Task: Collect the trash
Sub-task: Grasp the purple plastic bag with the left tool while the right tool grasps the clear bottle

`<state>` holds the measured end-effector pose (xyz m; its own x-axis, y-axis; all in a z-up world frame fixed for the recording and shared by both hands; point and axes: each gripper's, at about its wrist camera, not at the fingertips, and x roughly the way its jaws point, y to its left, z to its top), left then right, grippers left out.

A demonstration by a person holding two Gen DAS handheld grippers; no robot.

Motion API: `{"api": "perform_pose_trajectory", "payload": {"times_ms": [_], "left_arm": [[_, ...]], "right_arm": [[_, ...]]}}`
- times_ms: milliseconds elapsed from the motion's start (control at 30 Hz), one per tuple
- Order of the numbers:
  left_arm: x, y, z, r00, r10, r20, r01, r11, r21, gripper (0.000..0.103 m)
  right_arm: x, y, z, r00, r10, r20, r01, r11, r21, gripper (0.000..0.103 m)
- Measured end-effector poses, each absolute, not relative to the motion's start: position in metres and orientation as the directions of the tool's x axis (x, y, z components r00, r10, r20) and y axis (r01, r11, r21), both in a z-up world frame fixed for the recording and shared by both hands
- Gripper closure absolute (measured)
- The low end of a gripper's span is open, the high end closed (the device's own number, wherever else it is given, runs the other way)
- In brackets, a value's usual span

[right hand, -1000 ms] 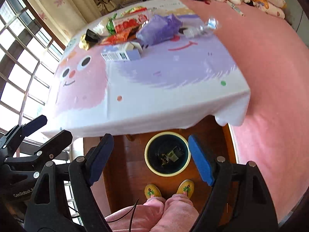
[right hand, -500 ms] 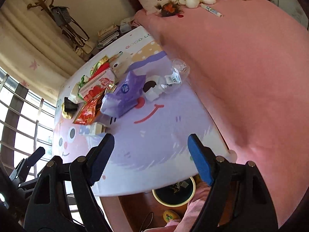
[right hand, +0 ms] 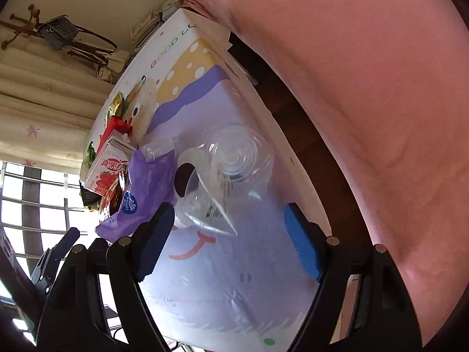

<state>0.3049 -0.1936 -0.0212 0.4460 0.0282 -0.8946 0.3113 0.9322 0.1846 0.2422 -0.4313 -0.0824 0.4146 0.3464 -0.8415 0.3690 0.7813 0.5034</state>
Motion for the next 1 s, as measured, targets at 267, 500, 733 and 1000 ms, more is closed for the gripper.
{"api": "perform_pose_trajectory", "payload": {"times_ms": [267, 500, 733, 1000], "left_arm": [[0.322, -0.222, -0.045, 0.413, 0.046, -0.909, 0.378, 0.9, 0.217, 0.013], [0.334, -0.248, -0.062, 0.382, 0.072, -0.921, 0.438, 0.864, 0.249, 0.046], [0.334, -0.244, -0.056, 0.374, 0.044, -0.926, 0.384, 0.902, 0.198, 0.069], [0.281, -0.231, -0.015, 0.417, -0.043, -0.908, 0.386, 0.913, 0.134, 0.07]], "right_arm": [[0.27, -0.43, -0.091, 0.406, 0.409, -0.817, 0.287, 0.792, 0.539, 0.064], [0.281, -0.429, -0.091, 0.389, 0.435, -0.812, 0.229, 0.808, 0.543, 0.074], [0.275, -0.429, -0.091, 0.384, 0.445, -0.809, 0.206, 0.812, 0.545, 0.075], [0.252, -0.422, -0.07, 0.42, 0.426, -0.801, 0.169, 0.831, 0.53, 0.075]]}}
